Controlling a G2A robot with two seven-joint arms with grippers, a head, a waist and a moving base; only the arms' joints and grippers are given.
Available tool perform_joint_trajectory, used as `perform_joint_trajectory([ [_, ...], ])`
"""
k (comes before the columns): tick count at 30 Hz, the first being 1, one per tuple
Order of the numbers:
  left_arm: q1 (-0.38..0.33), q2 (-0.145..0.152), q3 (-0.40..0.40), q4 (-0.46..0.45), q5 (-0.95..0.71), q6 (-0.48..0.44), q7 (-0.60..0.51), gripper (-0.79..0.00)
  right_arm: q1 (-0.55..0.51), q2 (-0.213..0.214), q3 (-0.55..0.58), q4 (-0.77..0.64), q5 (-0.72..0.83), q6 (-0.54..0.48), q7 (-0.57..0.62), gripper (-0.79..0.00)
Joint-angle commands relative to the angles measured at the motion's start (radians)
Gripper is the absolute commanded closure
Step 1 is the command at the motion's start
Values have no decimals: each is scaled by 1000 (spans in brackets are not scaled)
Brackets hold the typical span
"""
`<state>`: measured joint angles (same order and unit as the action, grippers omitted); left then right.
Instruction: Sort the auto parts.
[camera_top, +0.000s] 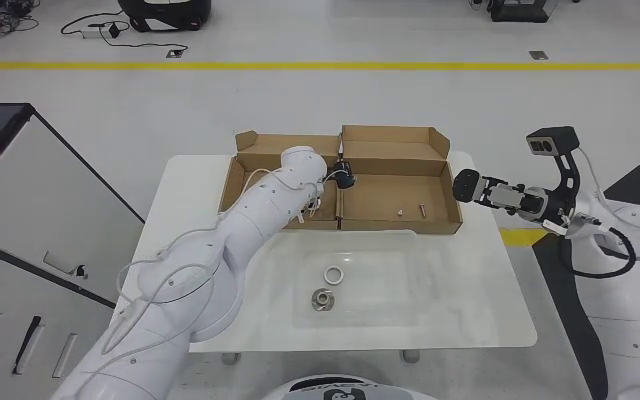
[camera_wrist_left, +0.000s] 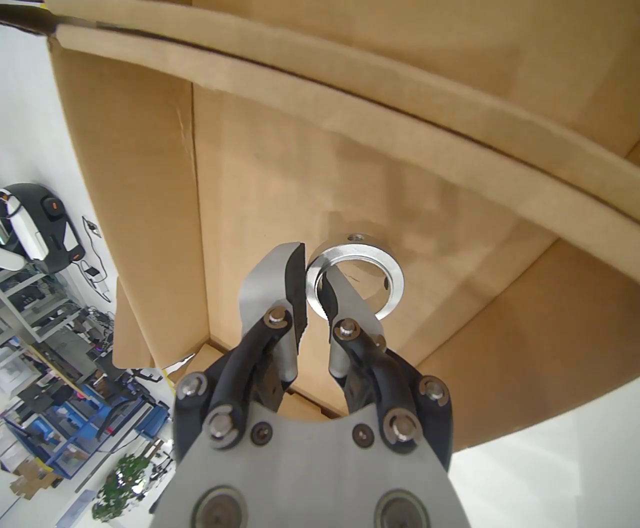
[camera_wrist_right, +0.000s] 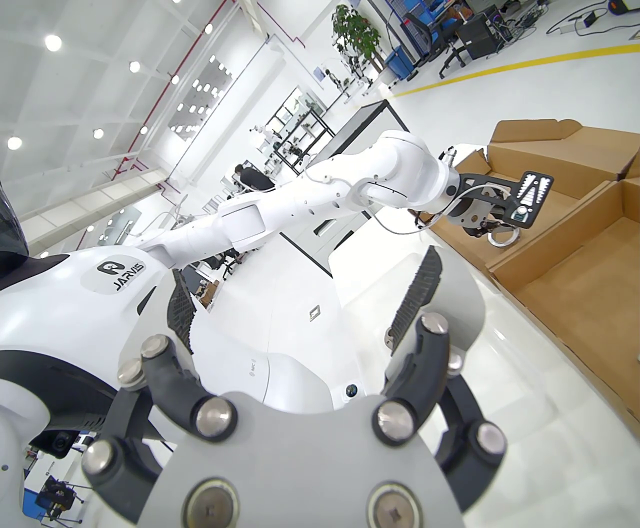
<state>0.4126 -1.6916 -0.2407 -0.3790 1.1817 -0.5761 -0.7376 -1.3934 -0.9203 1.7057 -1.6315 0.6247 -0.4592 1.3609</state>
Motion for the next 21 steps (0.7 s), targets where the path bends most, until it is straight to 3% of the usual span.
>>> perform_joint_trajectory([
  [1, 2, -6, -1, 12, 4, 4, 10, 0, 0, 0, 0, 0, 0, 0, 0, -785],
  [8, 6, -23, -5, 49, 17, 2, 26, -22, 0, 0, 0, 0, 0, 0, 0, -785],
  [9, 5, -25, -7, 54, 17, 0, 29, -200, 0, 0, 0, 0, 0, 0, 0, -785],
  [10, 4, -26, -8, 56, 17, 0, 31, -314, 0, 0, 0, 0, 0, 0, 0, -785],
  [11, 1, -28, -7, 63, 25, -6, 28, -613, 0, 0, 0, 0, 0, 0, 0, -785],
  [12, -2, -30, -7, 64, 27, -8, 26, -785, 0, 0, 0, 0, 0, 0, 0, -785],
  [21, -22, -36, -29, 95, 20, -6, 28, -785, 0, 0, 0, 0, 0, 0, 0, -785],
])
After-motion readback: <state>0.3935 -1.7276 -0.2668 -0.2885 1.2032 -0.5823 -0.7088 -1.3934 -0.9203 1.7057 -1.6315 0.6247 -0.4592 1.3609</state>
